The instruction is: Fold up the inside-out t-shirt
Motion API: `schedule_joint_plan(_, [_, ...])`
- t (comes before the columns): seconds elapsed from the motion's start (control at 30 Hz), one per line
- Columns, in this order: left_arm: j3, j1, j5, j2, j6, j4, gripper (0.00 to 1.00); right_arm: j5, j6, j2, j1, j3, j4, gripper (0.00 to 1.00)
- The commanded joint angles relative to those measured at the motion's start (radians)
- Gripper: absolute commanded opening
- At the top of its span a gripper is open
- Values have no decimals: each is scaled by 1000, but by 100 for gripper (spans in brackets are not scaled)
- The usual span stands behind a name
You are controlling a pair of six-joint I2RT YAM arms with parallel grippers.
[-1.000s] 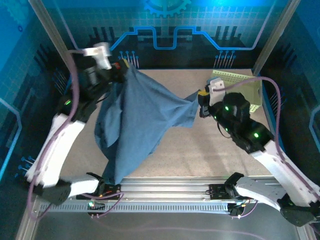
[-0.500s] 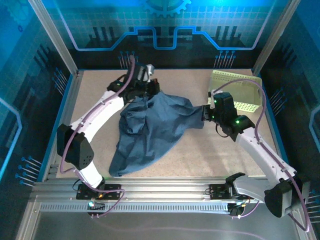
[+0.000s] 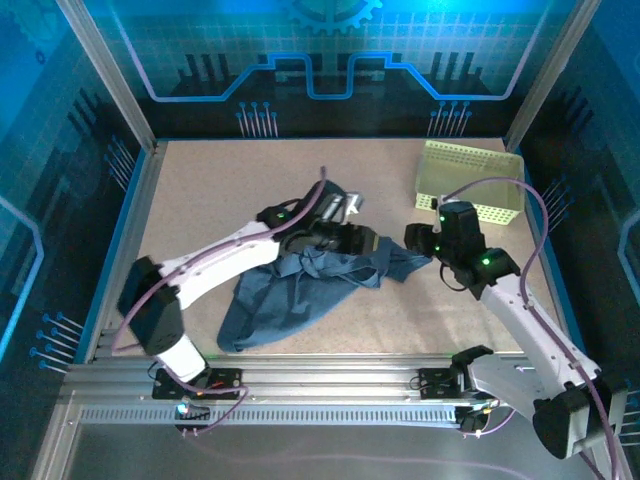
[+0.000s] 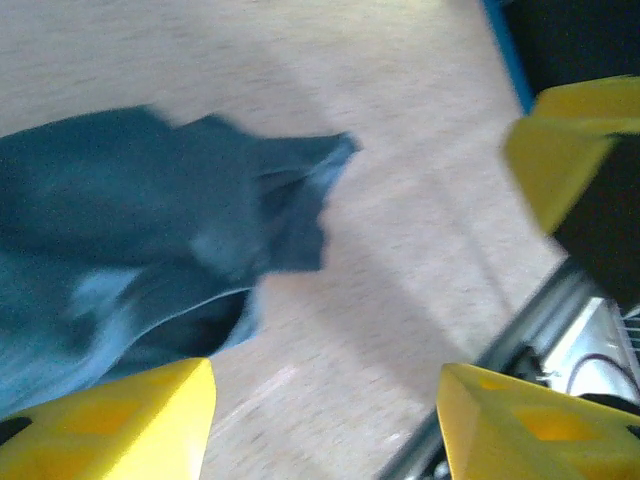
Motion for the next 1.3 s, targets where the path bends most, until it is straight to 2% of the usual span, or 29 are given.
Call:
schedule_joint_plan(0.0, [-151, 93, -183, -233, -27, -51, 64, -12, -13, 52, 137, 29, 52, 65])
schedule_joint_plan(0.1, [-318, 235, -178, -358, -56, -62, 67, -3, 10, 129, 274, 30, 116, 70])
schedule_joint_plan(0.23, [-418, 372, -179, -374, -39, -102, 68, -23, 44, 307, 391, 89, 205, 71])
schedule_joint_plan(0.33, [-456, 419, -172, -351, -39, -71, 71, -32, 51, 456, 447, 149, 242, 73])
schedule_joint_plan(0.47, [-472, 454, -103, -285, -56, -14, 71, -65, 39, 625, 492, 240, 269, 73])
schedule_joint_plan(0.63, [-490, 454, -77, -204, -86, 25, 61, -52, 26, 758, 538, 333, 250, 70])
schedule_joint_plan(0.77, [-500, 452, -30, -154, -104, 69, 49, -39, 37, 825, 547, 366, 238, 58])
schedule_joint_plan(0.9, [-502, 450, -14, -128, -107, 83, 33, 9, 22, 816, 546, 373, 204, 27])
schedule_joint_plan(0.97, [-502, 450, -12, -128, -105, 86, 22, 52, 4, 777, 547, 358, 184, 8])
schedule_joint_plan(1.0, [-502, 450, -10, -129, -105, 86, 16, 70, -6, 756, 546, 346, 177, 2])
schedule_joint_plan(1.07, [-503, 446, -6, -153, -115, 79, 0, 115, -26, 698, 543, 312, 164, 0])
schedule_joint_plan(1.17, [-504, 405, -28, -259, -137, 47, 0, 166, -38, 599, 529, 245, 148, 0])
schedule_joint_plan(1.27, [-512, 286, -106, -431, -148, 33, 0, 200, -29, 487, 501, 165, 131, 0])
